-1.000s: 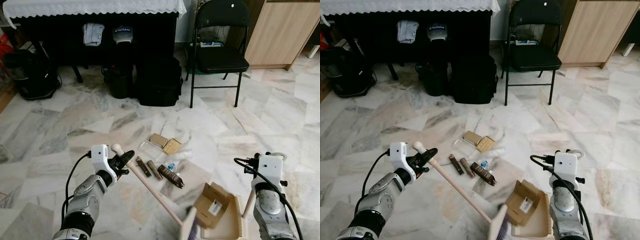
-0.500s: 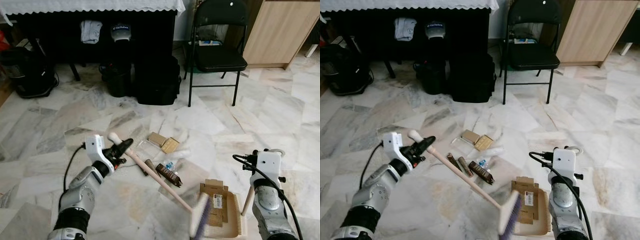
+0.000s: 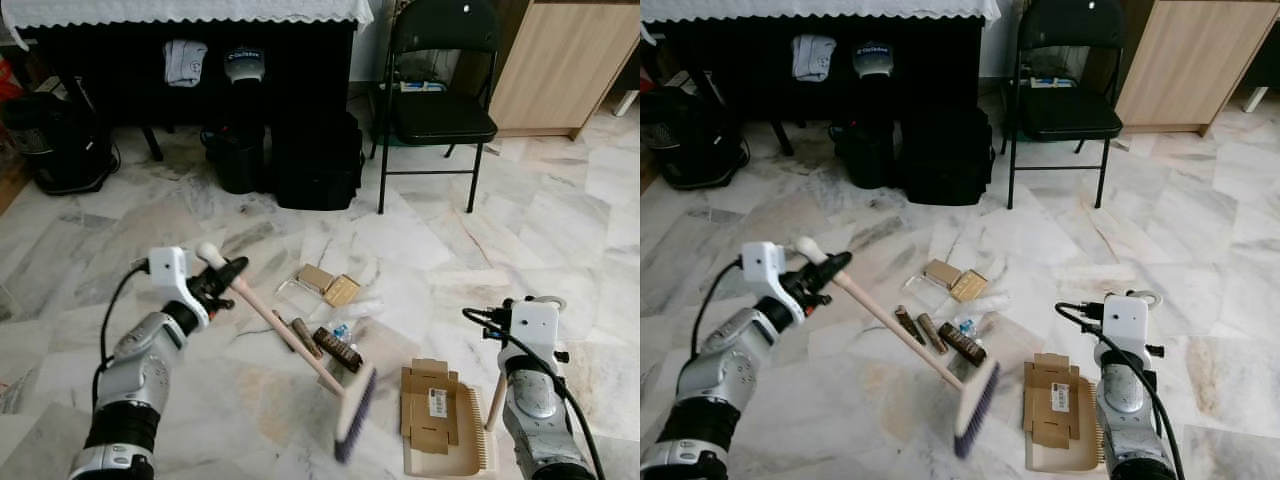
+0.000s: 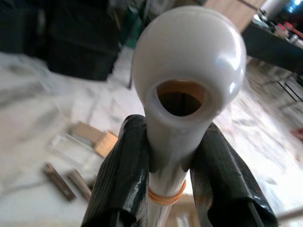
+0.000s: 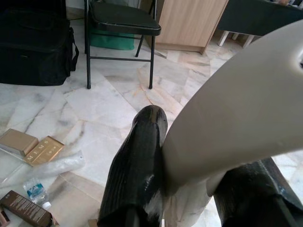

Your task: Sweep floor

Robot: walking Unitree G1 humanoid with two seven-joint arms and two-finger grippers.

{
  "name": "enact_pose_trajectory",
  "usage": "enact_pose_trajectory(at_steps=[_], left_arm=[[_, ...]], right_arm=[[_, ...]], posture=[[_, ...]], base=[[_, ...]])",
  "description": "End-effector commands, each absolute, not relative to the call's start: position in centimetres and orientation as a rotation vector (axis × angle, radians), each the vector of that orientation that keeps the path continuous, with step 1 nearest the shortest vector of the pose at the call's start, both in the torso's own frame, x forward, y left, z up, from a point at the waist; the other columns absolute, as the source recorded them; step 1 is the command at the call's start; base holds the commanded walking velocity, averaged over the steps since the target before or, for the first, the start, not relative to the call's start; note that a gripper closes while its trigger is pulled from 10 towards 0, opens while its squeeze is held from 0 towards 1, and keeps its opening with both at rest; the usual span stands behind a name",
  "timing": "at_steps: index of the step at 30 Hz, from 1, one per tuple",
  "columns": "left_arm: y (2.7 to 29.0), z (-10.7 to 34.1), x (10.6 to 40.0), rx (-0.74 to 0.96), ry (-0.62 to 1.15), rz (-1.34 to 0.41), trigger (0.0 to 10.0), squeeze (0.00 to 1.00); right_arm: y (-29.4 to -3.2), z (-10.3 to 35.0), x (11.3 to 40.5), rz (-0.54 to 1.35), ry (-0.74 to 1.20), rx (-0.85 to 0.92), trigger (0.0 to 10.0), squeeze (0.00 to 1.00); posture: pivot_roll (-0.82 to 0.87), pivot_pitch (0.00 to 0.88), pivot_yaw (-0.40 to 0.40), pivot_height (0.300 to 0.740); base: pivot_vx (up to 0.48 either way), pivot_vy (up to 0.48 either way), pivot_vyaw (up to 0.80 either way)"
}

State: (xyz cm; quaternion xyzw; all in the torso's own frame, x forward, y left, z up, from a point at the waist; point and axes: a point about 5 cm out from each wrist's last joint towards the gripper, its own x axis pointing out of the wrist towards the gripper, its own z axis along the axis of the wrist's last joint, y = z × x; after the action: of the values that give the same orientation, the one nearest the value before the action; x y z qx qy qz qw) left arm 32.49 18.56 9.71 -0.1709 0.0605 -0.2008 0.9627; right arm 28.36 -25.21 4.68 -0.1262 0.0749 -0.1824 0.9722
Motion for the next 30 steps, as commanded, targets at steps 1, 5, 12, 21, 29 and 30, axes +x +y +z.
enact_pose_trajectory(at_steps=[1,5,12,21,29,30], left_arm=[[17.7,9.6,32.1,-0.364,0.127,-0.459,10.0,0.0],[16.8,9.2,31.8,-0.401,0.134,-0.466,10.0,0.0],[15.0,9.3,31.5,-0.474,0.131,-0.502,10.0,0.0],[16.5,10.8,32.5,-0.345,0.087,-0.47,10.0,0.0],[18.0,11.0,33.4,-0.185,0.085,-0.406,10.0,0.0],[18.1,10.9,33.4,-0.175,0.085,-0.397,10.0,0.0]], right_arm=[[-25.9,4.8,28.1,-0.379,0.15,-0.283,10.0,0.0],[-26.1,4.8,28.1,-0.384,0.15,-0.285,10.0,0.0],[-25.9,4.8,28.3,-0.382,0.15,-0.283,10.0,0.0],[-25.7,5.2,28.9,-0.388,0.133,-0.268,10.0,0.0],[-24.4,5.6,29.8,-0.359,0.104,-0.239,10.0,0.0],[-24.3,5.7,29.9,-0.356,0.101,-0.237,10.0,0.0]], posture=[[-0.03,0.088,-0.015,0.74],[-0.03,0.092,-0.013,0.74],[-0.03,0.088,-0.012,0.74],[-0.03,0.045,-0.002,0.74],[-0.03,0.0,0.01,0.74],[-0.03,0.0,0.011,0.74]], base=[[0.0,0.0,0.0],[0.0,0.0,0.0],[0.0,0.0,0.0],[0.0,0.0,0.0],[0.0,0.0,0.0],[0.0,0.0,0.0]])
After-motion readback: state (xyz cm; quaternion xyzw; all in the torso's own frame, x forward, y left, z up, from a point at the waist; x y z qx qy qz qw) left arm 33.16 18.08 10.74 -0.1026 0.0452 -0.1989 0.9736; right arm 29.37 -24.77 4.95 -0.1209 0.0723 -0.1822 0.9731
